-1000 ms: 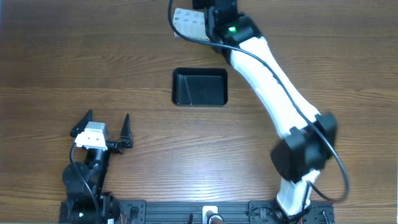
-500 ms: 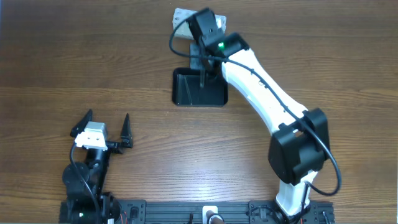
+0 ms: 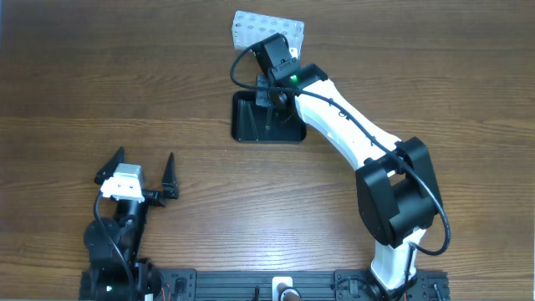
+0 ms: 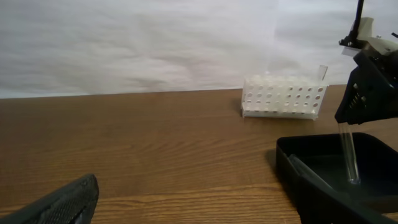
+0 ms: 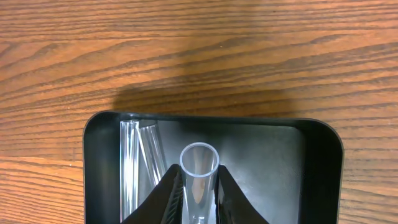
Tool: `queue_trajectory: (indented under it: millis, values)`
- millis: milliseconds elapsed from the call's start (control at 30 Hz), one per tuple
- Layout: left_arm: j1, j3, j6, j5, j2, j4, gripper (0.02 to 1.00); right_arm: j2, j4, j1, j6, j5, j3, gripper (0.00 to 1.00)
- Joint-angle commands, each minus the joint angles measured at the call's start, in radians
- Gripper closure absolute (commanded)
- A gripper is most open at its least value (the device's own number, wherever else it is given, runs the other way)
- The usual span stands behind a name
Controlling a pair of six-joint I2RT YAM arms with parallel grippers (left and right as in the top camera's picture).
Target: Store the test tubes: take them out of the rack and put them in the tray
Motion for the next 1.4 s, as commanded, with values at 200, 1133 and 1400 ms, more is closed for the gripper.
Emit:
queue_trajectory:
  millis: [200,1133,1400]
  values:
    - [-0.005,-0.005,0.014,0.013,-0.005,0.000,0.018,0.071,0.012,-0.002,0.013,-0.005,-0.010,0.809]
    - [-0.005,-0.005,0.014,0.013,-0.005,0.000,0.020,-0.138,0.187,-0.116,-0.247,0.282,0.011,0.198]
    - [-0.005,-0.005,0.014,0.013,-0.005,0.000,0.018,-0.006,0.415,-0.148,-0.317,0.269,0.011,0.121]
